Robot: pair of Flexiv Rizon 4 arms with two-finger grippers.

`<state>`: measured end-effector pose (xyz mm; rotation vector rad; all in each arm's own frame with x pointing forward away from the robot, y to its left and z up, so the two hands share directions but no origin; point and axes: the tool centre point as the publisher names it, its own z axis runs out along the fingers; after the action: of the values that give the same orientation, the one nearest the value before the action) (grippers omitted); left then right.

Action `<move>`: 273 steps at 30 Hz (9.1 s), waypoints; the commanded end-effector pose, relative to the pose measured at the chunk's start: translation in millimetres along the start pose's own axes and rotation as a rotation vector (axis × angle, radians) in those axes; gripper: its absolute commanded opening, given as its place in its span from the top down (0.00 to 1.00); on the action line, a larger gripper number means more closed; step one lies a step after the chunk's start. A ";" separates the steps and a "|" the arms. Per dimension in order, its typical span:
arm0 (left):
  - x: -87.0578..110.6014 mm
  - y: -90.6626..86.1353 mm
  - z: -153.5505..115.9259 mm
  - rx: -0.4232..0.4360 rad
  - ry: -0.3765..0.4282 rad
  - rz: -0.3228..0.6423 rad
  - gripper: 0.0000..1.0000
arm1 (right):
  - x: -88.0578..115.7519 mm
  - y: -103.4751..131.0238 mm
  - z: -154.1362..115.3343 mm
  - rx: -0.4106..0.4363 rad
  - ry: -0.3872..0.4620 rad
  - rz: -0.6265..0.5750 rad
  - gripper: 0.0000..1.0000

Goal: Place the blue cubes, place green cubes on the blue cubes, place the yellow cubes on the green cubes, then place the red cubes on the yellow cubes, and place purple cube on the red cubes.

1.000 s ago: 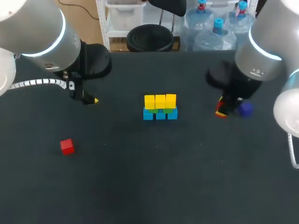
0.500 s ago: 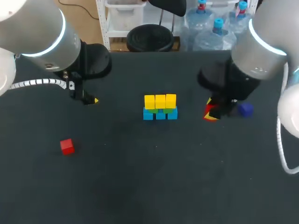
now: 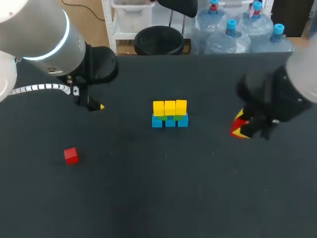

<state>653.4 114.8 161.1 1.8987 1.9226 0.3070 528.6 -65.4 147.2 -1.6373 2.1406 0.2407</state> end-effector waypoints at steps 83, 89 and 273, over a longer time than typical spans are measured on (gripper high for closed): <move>-0.7 0.2 0.6 -0.001 0.004 -0.002 0.00 | -143.7 -94.8 60.5 -0.259 0.021 -0.390 1.00; -0.7 0.2 0.6 -0.001 0.004 -0.002 0.00 | -139.2 -92.7 76.4 -0.244 0.027 -0.390 1.00; -0.7 0.2 0.6 -0.001 0.004 -0.002 0.00 | -166.7 -125.3 62.6 -0.137 0.083 -0.309 0.00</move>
<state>653.4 114.7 161.1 1.8987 1.9226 0.3070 715.3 84.6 146.9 -2.1463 1.9687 0.3241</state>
